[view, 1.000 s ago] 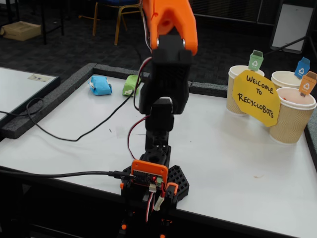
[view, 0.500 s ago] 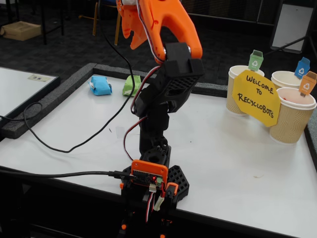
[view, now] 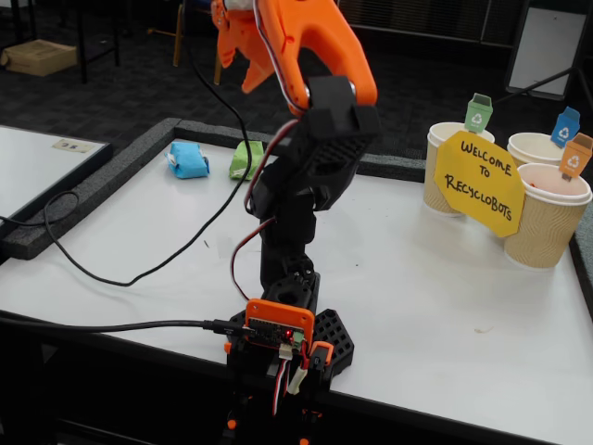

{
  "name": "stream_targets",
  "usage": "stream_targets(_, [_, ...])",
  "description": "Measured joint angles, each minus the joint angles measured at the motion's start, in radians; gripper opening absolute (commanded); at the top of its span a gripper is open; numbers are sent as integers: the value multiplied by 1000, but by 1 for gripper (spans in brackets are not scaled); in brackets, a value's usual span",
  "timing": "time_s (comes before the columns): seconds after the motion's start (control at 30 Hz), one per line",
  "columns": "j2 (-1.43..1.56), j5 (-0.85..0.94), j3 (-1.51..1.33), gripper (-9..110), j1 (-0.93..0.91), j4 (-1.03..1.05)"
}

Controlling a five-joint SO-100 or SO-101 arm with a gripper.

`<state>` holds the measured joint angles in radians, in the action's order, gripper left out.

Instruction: Sort rubbish by color.

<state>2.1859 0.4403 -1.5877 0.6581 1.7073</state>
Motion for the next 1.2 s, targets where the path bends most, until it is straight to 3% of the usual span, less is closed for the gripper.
stream_targets(0.7, [-606, 350, 402, 14, 0, -3])
stream_targets(0.93, [-739, 393, 451, 3, -52, -169])
stream_targets(1.2, [-896, 403, 563, 11, -161, -279])
